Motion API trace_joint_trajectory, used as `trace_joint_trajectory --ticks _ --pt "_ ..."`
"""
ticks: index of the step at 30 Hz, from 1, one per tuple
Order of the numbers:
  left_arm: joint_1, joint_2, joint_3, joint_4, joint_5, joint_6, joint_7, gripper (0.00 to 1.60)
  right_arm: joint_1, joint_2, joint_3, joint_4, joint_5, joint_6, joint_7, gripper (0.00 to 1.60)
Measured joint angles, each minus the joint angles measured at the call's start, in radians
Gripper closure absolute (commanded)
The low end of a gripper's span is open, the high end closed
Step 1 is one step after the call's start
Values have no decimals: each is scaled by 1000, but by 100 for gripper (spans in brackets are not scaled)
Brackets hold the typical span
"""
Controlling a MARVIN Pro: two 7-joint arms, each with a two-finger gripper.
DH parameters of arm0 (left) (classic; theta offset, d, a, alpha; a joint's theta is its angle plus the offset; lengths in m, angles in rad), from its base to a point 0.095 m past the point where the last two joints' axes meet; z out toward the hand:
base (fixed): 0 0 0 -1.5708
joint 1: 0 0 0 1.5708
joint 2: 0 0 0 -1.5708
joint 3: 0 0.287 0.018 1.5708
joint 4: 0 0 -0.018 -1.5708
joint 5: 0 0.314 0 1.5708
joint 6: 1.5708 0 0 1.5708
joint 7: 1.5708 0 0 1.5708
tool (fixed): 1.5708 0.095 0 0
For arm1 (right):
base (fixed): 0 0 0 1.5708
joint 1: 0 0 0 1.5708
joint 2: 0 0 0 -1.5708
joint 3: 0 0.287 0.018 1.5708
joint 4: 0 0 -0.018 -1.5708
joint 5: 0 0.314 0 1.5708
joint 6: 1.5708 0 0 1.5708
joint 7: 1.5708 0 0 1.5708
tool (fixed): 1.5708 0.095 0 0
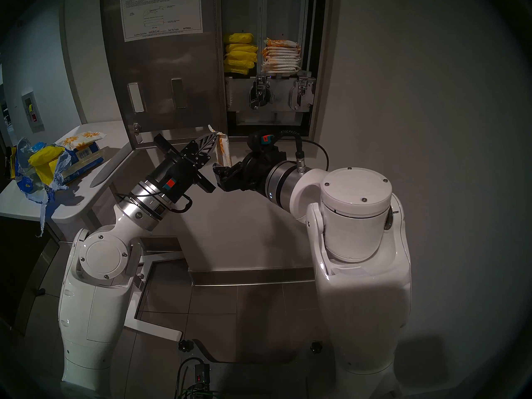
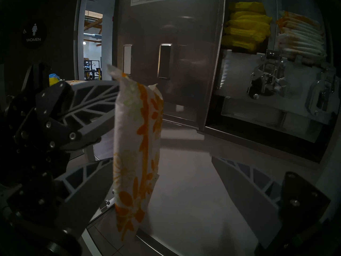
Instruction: Open the dispenser door, put the pads inside, close the door
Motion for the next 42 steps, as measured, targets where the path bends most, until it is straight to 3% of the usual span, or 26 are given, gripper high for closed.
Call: trace_joint_trajectory --ticks 11,13,14,15,16,29,32,42 --pt "0 -1 0 0 0 0 -1 160 -7 15 30 -19 7 -6 15 14" --pt "0 -1 0 0 0 0 -1 160 -8 19 34 -19 14 -10 24 33" --pt "0 -1 0 0 0 0 -1 160 -8 19 35 -19 16 -11 26 58" --pt "0 -1 0 0 0 0 -1 160 -8 20 37 -18 20 -16 32 58" --pt "0 -1 0 0 0 0 -1 160 -8 20 38 -18 22 -17 33 83" --pt "0 -2 -1 0 0 -1 -2 160 -3 7 18 16 42 -46 53 104" --pt "0 -2 -1 0 0 -1 -2 160 0 4 11 27 44 -53 53 160" --pt "0 -2 -3 1 0 0 -2 160 6 -5 2 49 44 -72 37 160"
